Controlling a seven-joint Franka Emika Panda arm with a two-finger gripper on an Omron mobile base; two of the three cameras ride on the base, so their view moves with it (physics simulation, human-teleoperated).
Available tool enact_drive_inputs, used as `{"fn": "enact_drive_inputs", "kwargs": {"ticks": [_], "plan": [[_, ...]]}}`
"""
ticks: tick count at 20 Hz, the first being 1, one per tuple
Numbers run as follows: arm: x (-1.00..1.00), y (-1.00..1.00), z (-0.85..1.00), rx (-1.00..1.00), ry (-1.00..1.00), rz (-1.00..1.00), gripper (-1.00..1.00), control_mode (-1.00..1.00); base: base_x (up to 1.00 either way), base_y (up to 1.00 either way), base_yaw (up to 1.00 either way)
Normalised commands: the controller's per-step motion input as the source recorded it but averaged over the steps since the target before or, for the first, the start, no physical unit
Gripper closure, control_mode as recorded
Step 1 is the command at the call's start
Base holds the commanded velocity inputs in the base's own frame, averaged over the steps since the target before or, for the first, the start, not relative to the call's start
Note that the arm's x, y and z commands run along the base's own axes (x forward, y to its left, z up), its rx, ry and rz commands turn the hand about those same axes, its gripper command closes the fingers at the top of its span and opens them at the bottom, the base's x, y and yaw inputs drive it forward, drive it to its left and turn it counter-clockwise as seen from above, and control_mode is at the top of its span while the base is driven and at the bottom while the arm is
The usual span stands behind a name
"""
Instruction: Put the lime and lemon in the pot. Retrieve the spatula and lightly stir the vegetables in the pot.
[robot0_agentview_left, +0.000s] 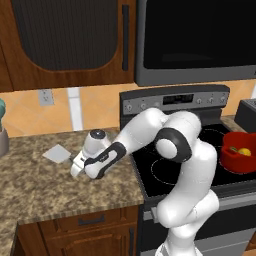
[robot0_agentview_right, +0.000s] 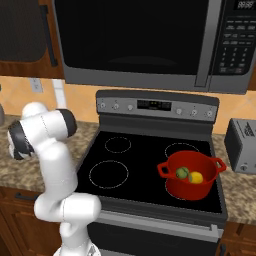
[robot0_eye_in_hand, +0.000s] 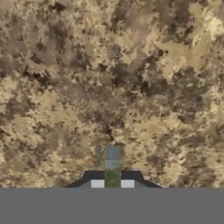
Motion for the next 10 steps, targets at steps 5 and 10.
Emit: {"fn": "enact_drive_inputs", "kwargs": {"ticks": [5, 10], "plan": [[-0.69, -0.28, 0.99, 0.2, 0.01, -0.15, 1.0, -1.0, 0.0, 0.0, 0.0], [-0.44, -0.37, 0.94, 0.29, 0.25, -0.28, 1.0, -1.0, 0.0, 0.0, 0.0]]}}
